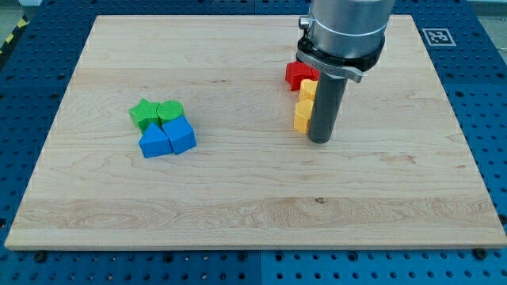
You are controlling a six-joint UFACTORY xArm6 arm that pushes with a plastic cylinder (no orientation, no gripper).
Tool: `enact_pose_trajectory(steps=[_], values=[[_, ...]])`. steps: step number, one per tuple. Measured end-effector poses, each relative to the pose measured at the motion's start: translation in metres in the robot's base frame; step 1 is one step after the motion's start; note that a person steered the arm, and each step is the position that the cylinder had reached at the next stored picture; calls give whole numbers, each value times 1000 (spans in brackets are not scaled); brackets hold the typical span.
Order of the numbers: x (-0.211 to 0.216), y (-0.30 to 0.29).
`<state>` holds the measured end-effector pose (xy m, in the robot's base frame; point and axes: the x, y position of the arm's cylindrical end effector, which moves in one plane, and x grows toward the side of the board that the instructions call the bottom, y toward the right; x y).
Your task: Slide the yellow hexagon to the centre
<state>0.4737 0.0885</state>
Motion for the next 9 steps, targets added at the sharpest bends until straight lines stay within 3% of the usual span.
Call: enact_pose_trajectory(steps=[1,3,5,9], values=[[0,21],[-16,-30],[-11,27],[-64,-65]])
